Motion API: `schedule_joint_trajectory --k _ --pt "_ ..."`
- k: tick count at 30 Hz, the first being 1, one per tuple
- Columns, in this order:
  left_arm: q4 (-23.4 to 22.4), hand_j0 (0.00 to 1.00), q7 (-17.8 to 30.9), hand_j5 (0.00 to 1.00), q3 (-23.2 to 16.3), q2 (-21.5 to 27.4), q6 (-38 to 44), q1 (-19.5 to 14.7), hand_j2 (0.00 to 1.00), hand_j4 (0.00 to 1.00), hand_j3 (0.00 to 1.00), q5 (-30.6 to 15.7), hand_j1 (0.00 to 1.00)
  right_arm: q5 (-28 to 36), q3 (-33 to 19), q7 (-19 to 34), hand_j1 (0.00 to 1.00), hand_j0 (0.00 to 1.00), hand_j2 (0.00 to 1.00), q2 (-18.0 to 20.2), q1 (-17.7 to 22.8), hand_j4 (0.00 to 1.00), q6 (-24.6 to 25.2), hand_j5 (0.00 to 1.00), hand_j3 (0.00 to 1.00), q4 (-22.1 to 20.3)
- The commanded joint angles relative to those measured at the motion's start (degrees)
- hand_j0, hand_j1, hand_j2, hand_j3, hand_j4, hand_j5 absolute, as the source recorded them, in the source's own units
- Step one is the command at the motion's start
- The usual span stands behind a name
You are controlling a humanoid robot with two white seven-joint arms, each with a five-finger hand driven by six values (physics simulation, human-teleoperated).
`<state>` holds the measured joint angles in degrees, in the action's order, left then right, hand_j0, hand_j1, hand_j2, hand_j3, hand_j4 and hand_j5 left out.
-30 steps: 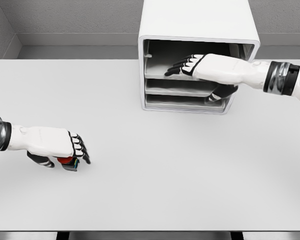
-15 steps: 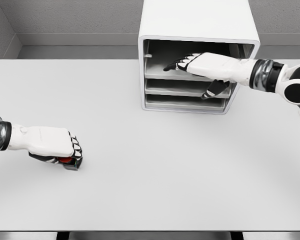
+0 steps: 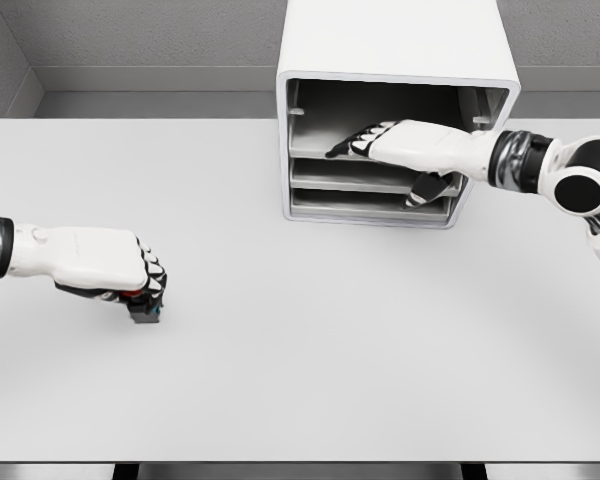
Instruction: Slide open multi-storey tabletop storage cabinets and put open load switch and slide close multi-storey tabletop storage cabinets
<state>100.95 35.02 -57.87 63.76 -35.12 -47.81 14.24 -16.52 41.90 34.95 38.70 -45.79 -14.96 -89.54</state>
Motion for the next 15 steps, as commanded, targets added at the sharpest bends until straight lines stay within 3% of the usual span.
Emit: schedule_joint_trajectory --k 1,15 --pt "0.04 0.45 -0.02 0.45 0.04 0.05 0.12 0.0 0.45 0.45 0.45 -0.44 0.45 0.88 0.29 0.05 1.0 1.0 1.0 0.15 0.0 1.0 -0.51 1.0 1.0 -1.77" --pt "0.04 0.45 -0.02 0.45 0.21 -0.13 0.12 -1.32 0.45 0.45 0.45 -0.44 0.45 1.23 -0.24 0.05 1.0 1.0 1.0 4.02 2.9 1.0 -4.99 1.0 1.0 -6.96"
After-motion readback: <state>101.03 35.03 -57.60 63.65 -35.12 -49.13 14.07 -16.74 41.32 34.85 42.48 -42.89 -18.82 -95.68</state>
